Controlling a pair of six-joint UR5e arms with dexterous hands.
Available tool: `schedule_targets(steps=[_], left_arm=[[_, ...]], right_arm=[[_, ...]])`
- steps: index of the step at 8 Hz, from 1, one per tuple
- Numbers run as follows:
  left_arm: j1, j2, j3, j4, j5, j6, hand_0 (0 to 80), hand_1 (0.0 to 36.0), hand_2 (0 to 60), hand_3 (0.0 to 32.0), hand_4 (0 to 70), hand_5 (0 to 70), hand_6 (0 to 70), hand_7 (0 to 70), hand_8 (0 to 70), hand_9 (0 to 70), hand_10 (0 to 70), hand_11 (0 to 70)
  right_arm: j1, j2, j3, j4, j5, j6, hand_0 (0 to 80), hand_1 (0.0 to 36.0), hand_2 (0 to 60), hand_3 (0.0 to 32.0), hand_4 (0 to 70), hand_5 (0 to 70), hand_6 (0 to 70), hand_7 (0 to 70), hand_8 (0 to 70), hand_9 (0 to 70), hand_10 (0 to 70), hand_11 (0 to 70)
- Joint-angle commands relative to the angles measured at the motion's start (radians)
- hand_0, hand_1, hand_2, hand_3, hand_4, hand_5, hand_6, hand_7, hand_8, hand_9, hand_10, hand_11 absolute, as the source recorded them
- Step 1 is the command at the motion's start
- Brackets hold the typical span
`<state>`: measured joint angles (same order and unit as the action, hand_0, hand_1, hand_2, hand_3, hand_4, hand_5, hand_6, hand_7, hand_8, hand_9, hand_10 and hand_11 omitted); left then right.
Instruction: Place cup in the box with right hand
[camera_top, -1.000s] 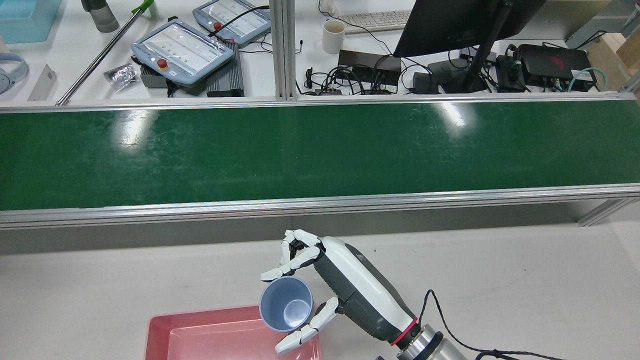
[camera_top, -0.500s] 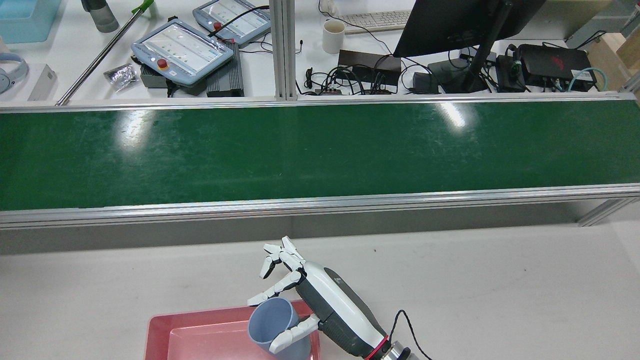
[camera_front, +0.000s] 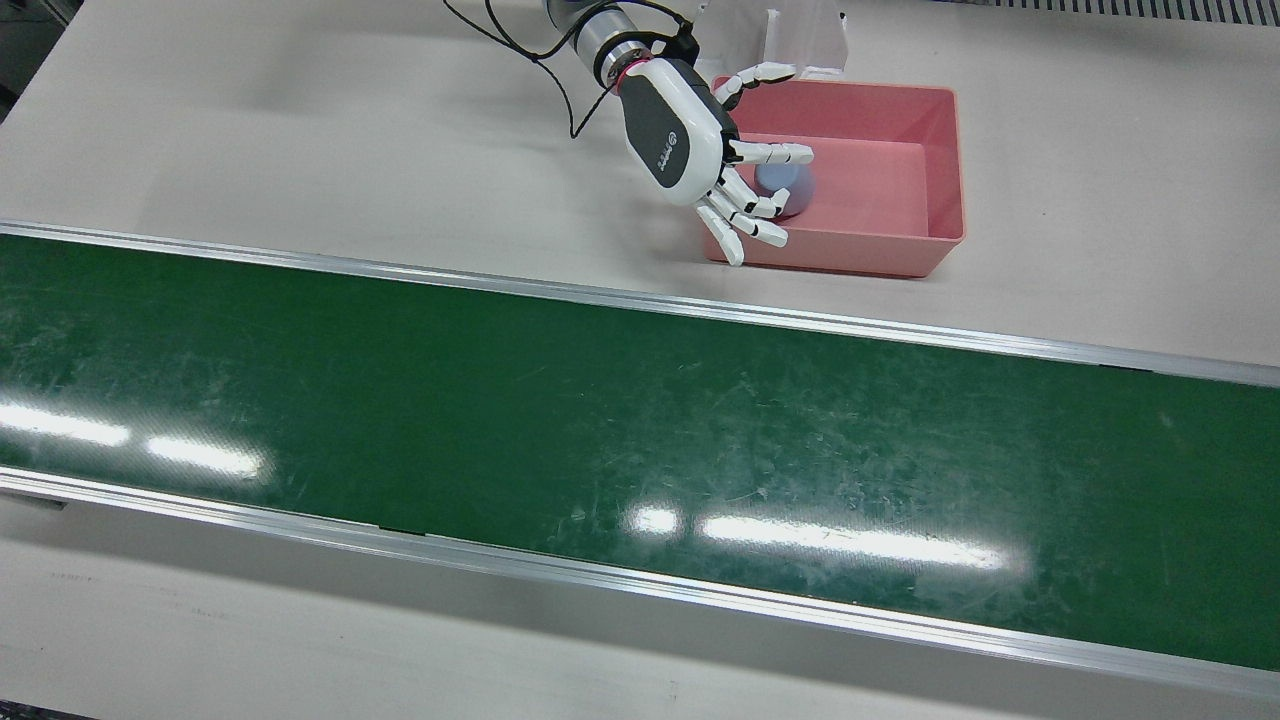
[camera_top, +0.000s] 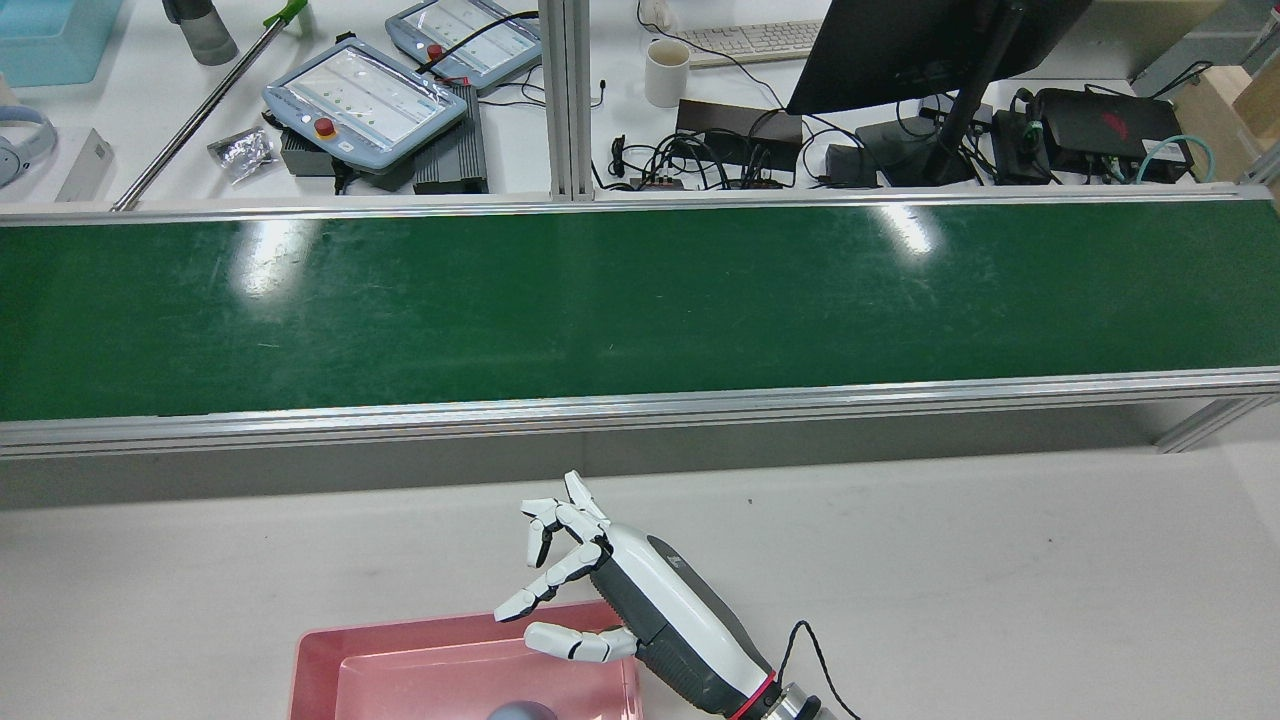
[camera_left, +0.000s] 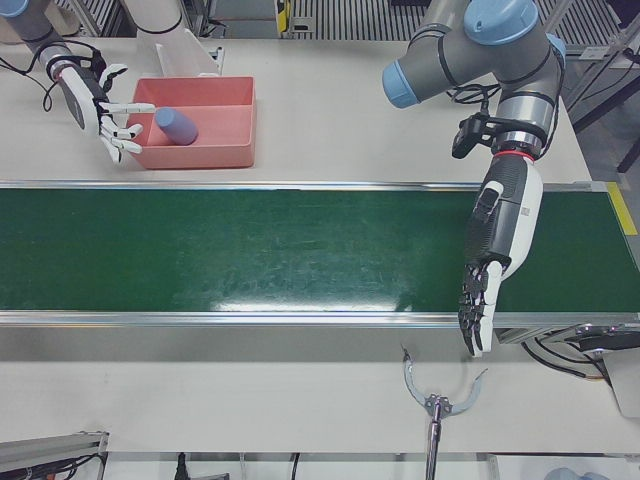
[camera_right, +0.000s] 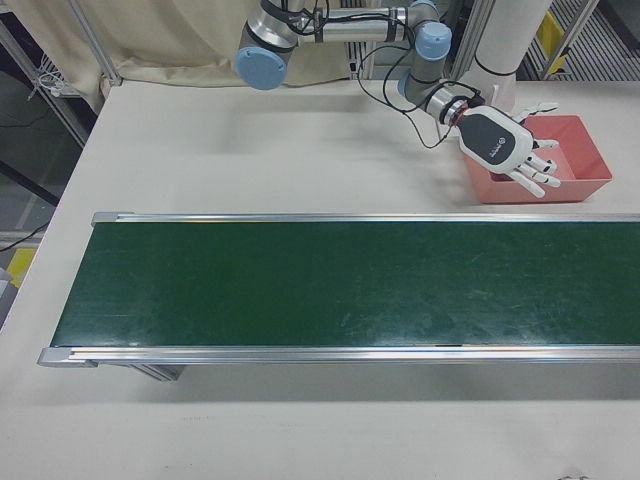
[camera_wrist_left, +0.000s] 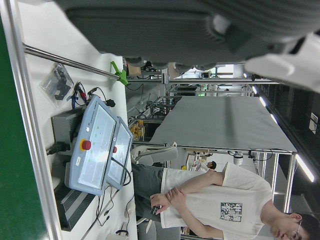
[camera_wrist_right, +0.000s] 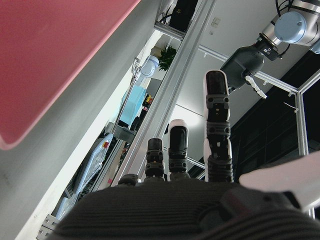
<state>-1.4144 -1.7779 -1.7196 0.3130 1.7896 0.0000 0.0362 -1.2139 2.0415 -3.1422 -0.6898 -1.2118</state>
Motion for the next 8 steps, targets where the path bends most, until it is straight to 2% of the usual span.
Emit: schedule_targets(steps=[1,2,4,5,6,7,8], left_arm=[[0.000,0.000,0.000,0.000,-0.001,0.000,0.0,0.0,0.0,0.0,0.0,0.0,0.0,0.0,0.0,0.0,0.0,0.0],[0.000,0.000,0.000,0.000,0.000,0.000,0.0,0.0,0.0,0.0,0.0,0.0,0.0,0.0,0.0,0.0,0.0,0.0],[0.000,0.000,0.000,0.000,0.000,0.000,0.0,0.0,0.0,0.0,0.0,0.0,0.0,0.0,0.0,0.0,0.0,0.0],[0.000,0.000,0.000,0.000,0.001,0.000,0.0,0.0,0.0,0.0,0.0,0.0,0.0,0.0,0.0,0.0,0.0,0.0],[0.000,0.000,0.000,0.000,0.001,0.000,0.0,0.0,0.0,0.0,0.0,0.0,0.0,0.0,0.0,0.0,0.0,0.0],[0.000,0.000,0.000,0.000,0.001,0.000,0.0,0.0,0.0,0.0,0.0,0.0,0.0,0.0,0.0,0.0,0.0,0.0],[0.000,0.000,0.000,0.000,0.001,0.000,0.0,0.0,0.0,0.0,0.0,0.0,0.0,0.0,0.0,0.0,0.0,0.0]], right_arm=[[0.011,-0.077,0.121,-0.015,0.012,-0.002,0.0,0.0,26.4,0.0,70.0,0.0,13.8,70.0,9.4,27.1,0.0,0.0],[0.023,-0.157,0.217,-0.018,0.041,-0.003,0.0,0.0,23.4,0.0,70.0,0.0,14.0,70.0,9.3,27.1,0.0,0.0],[0.121,-0.316,0.406,-0.018,0.026,0.015,0.0,0.0,17.8,0.0,70.0,0.0,13.6,70.0,9.5,26.3,0.0,0.0],[0.187,-0.393,0.451,-0.033,0.024,0.088,0.0,0.0,8.6,0.0,69.5,0.0,12.8,67.4,9.6,25.1,0.0,0.0],[0.271,-0.410,0.451,-0.138,0.021,0.224,18.4,0.0,0.0,0.0,70.0,0.0,11.8,60.3,8.9,22.4,0.7,0.0],[0.342,-0.406,0.430,-0.289,-0.006,0.377,24.5,0.0,0.0,0.0,70.0,0.0,11.9,60.4,8.3,21.8,1.0,0.0],[0.449,-0.400,0.384,-0.364,-0.101,0.490,25.5,0.0,0.0,0.0,70.0,0.0,11.7,59.2,7.1,20.6,2.2,1.9]])
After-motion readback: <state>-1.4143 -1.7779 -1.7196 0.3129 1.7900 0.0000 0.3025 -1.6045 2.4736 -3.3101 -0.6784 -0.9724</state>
